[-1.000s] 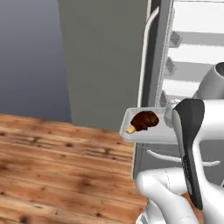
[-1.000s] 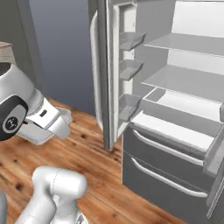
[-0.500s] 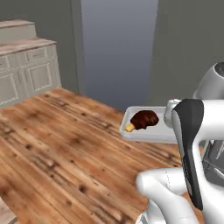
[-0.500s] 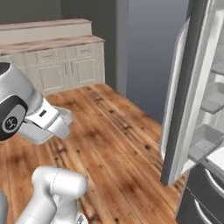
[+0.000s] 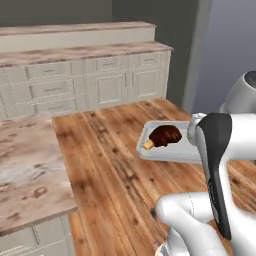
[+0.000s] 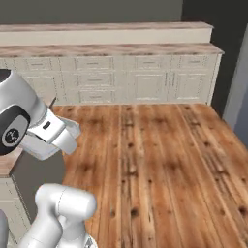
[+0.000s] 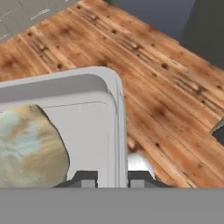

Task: Place the tupperware containing the steak and garlic meal in the microwave. Close the microwave door and press the start button to reheat the meal.

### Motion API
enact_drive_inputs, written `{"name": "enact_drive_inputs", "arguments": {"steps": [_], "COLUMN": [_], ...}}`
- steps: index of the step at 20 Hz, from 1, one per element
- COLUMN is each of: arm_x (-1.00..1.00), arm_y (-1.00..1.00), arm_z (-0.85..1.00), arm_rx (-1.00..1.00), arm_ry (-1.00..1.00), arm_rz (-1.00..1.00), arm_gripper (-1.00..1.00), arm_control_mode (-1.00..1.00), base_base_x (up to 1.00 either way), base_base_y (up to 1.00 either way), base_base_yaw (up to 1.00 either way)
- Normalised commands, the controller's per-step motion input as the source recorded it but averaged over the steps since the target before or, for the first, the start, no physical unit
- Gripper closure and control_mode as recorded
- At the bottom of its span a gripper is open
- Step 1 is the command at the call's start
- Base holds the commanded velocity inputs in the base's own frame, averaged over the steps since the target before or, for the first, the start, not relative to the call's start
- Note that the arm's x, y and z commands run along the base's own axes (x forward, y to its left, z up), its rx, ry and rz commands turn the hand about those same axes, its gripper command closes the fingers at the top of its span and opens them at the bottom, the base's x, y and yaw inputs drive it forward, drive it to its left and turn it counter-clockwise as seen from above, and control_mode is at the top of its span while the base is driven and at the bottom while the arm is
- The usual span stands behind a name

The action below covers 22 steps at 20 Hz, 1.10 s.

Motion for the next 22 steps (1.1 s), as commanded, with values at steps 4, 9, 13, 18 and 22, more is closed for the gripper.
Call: {"name": "enact_drive_inputs", "arguments": {"steps": [4, 9, 13, 18, 22], "arm_x": [0.00, 0.00, 0.00, 0.00, 0.00], "arm_y": [0.00, 0.00, 0.00, 0.00, 0.00], "arm_z": [0.00, 0.00, 0.00, 0.00, 0.00], "arm_rx": [0.00, 0.00, 0.00, 0.00, 0.00], "arm_ry": [0.00, 0.00, 0.00, 0.00, 0.00], "arm_rz": [0.00, 0.00, 0.00, 0.00, 0.00], "arm_gripper": [1.00, 1.00, 1.00, 1.00, 1.00], "arm_control_mode": [1.00, 1.00, 1.00, 1.00, 1.00], "base_base_x": [0.27, 0.19, 0.44, 0.78, 0.97], "base_base_y": [0.17, 0.20, 0.02, -0.08, -0.04], "base_base_yaw": [0.82, 0.84, 0.86, 0.81, 0.74]}}
